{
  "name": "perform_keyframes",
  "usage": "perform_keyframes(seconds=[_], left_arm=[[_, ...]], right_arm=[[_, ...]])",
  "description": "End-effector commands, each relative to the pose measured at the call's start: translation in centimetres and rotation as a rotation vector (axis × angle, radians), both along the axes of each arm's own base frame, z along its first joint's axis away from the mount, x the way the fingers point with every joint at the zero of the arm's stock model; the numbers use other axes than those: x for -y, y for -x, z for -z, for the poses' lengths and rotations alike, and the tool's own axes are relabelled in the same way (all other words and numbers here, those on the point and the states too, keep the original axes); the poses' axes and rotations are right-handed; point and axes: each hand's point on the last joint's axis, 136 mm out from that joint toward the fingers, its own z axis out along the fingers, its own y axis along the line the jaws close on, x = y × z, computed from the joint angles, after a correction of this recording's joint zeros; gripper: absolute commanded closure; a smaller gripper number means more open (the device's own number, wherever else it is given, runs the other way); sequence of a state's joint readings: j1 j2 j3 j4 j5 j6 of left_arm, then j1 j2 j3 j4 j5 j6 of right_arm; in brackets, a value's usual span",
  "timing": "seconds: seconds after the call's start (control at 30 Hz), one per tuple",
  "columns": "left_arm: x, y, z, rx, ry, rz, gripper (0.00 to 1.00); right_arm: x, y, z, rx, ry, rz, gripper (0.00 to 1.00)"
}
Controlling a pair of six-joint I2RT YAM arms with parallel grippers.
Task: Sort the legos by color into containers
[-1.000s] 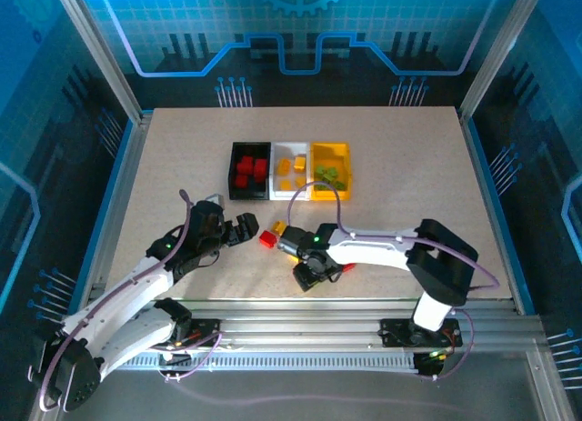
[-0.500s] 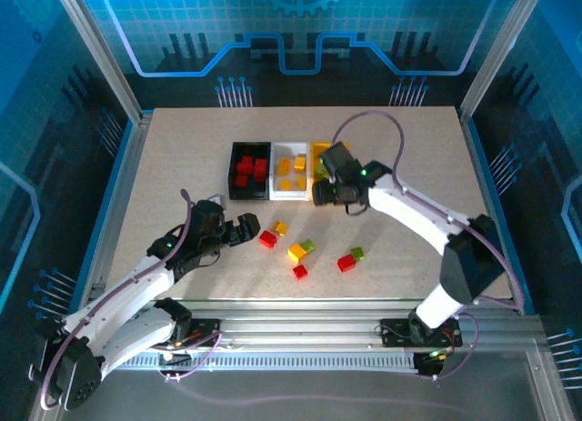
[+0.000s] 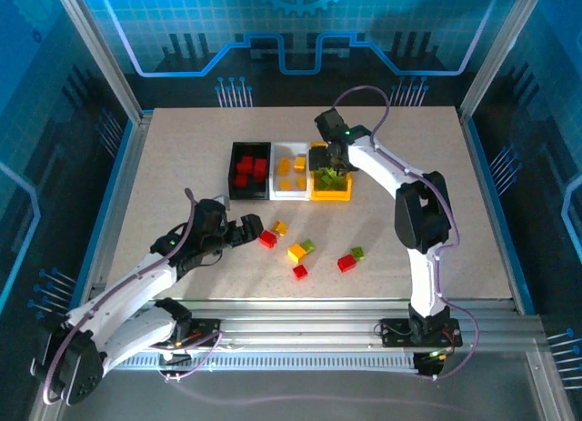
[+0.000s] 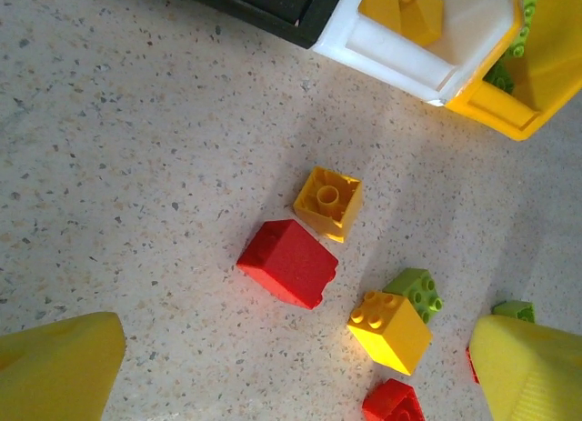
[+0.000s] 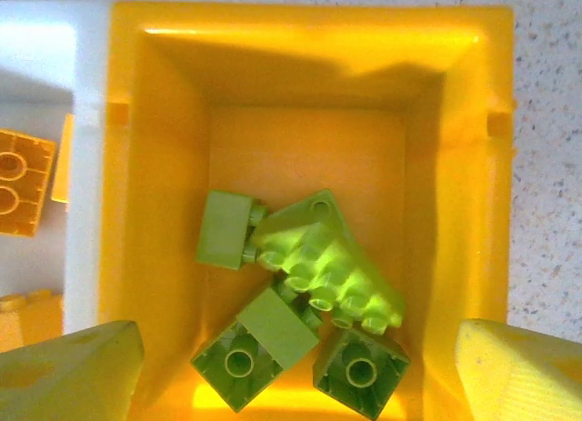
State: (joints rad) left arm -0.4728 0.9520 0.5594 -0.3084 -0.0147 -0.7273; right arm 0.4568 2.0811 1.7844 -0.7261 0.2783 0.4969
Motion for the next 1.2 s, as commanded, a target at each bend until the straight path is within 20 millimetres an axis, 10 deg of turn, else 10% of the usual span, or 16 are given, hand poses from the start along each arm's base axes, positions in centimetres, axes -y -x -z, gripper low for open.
perform_keyframes(seconds=[0.0, 0.2, 0.4, 0.83, 1.17], left_arm=[[1.0, -0.8, -0.8, 0.011, 0.024, 0.039, 0.01], [3.0, -2.4, 0.6, -0.034, -0.044, 0.129, 0.22], [5.2, -2.3, 4.9, -0.127, -0.324, 0.267, 0.13], [4.2, -2.1, 9.6, -0.211, -0.535, 0.271, 0.36], [4.3, -2.3, 6.5, -0.136, -0.471, 0.238, 0.56]], right_arm=[[-0.3, 0.2, -3.4, 0.05, -0.048, -0.011, 0.08], [-2.0, 4.2, -5.0, 0.084, -0.122, -0.074, 0.08], [-1.4, 7.5, -4.5, 0.077, -0.159, -0.073, 0.08], [-0.1, 8.6, -4.9, 0.101, -0.191, -0.04, 0.08], [0.1, 8.9, -5.5, 0.107, -0.202, -0.035, 0.08]])
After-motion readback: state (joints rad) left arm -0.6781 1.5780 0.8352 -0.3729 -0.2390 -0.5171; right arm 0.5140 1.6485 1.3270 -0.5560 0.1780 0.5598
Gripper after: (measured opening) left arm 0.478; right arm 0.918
